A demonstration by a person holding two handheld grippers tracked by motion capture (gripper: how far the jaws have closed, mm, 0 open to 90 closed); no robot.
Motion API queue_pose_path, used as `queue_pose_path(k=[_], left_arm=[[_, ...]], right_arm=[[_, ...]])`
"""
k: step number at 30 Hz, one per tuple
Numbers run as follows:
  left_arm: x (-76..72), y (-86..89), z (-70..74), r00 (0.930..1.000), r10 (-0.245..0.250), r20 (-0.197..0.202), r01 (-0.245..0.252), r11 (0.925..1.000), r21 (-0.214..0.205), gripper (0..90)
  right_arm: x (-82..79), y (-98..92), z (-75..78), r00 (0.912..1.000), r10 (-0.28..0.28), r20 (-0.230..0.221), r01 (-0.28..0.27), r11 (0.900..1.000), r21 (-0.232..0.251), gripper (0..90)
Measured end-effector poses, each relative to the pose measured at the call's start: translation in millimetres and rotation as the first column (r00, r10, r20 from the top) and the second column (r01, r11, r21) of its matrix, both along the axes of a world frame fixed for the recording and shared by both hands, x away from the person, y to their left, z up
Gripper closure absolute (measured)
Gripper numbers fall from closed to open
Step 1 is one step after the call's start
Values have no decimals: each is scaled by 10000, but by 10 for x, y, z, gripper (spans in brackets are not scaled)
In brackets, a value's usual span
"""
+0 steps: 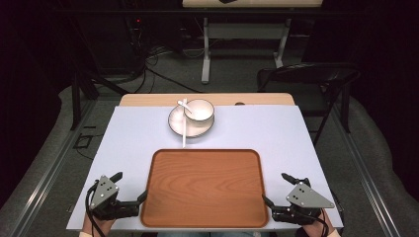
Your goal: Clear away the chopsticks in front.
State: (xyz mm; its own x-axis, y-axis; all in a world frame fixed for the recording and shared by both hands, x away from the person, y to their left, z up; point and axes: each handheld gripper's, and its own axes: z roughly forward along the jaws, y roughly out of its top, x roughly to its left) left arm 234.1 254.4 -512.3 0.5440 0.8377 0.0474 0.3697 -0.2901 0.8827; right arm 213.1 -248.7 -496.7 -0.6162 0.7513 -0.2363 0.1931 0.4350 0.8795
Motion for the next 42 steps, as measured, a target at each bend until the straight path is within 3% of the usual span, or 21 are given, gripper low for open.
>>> queue_pose_path(k=[12,18,21,23,24,25,28,42], left_arm=[[73,-84,-8,9997,-228,25,226,9983,536,0],[147,-90,-6,9998,-211,-59,213,9993,322,0],[174,-100,-6,9998,-174,-135,180,9988,456,0],[197,-104,-4,9995,-139,-286,149,9993,357,0],[233,-115,11,9975,-51,-703,87,9986,514,0],[233,-115,11,9975,-51,-703,87,9986,514,0],[302,-172,36,9927,-109,-1203,205,9967,785,0],[653,-306,103,9839,-260,-1770,408,9959,805,17]], right_arm=[[15,20,-3,9999,34,-117,-36,9999,-124,143],[4,9,1,10000,-47,-86,46,10000,-62,143],[7,16,-1,10000,-6,-90,5,9999,-130,143],[10,16,0,10000,-18,-94,17,9999,-99,143],[18,21,-1,10000,10,-82,-11,9999,-117,143],[18,21,-1,10000,10,-82,-11,9999,-117,143],[11,20,1,10000,4,-57,-5,10000,-97,143],[11,10,-1,10000,-75,-43,75,10000,7,143]])
